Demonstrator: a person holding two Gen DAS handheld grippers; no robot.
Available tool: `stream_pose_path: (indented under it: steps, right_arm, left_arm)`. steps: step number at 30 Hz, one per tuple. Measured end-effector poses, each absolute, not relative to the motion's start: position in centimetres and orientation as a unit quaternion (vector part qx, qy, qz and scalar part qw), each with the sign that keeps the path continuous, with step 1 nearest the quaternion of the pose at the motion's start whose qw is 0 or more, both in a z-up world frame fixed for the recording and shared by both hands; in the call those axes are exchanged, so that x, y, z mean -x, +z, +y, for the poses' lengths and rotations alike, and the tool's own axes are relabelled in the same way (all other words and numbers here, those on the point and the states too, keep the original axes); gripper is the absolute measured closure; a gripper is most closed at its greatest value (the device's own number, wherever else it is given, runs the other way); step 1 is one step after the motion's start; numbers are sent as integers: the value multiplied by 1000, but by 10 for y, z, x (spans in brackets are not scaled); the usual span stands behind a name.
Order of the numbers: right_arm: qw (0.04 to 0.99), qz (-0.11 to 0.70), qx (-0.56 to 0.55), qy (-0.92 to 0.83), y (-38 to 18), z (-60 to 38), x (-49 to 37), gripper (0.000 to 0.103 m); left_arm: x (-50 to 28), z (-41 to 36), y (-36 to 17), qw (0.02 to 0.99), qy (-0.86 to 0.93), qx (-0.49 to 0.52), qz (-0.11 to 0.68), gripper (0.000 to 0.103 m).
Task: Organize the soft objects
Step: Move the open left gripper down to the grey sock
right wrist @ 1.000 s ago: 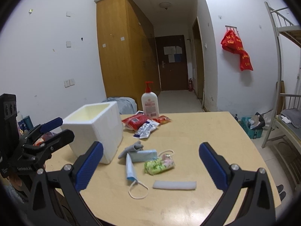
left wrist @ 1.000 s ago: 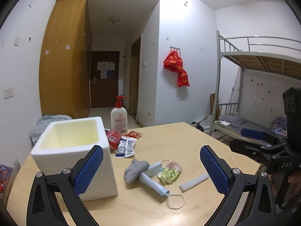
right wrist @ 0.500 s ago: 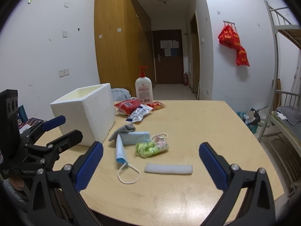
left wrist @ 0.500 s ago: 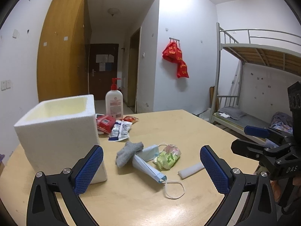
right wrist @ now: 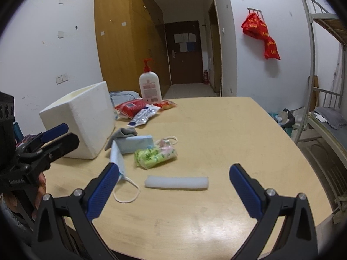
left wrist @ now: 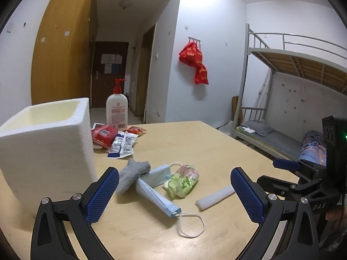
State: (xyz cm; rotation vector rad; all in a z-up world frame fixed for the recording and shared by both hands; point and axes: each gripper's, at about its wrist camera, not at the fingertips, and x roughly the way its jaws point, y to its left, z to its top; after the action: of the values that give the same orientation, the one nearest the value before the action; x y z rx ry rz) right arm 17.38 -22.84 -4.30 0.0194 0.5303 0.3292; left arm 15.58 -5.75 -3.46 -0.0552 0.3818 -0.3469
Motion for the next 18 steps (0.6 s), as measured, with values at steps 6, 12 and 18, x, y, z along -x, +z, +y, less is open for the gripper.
stream_pose_path:
  steps: [6, 12, 18]
  right_arm:
    - [948, 274, -15, 162, -53, -238, -184, 0]
    - [941, 293, -16, 166, -63, -242, -197, 0]
    - [933, 310, -11, 181, -72, -240, -212, 0]
  left_arm:
    - [-177, -68, -42, 963, -163, 20, 211, 0]
    - [-201, -70, -50, 962, -127, 18, 241, 0]
    - [-226, -69, -58, 956, -112, 30, 271, 1]
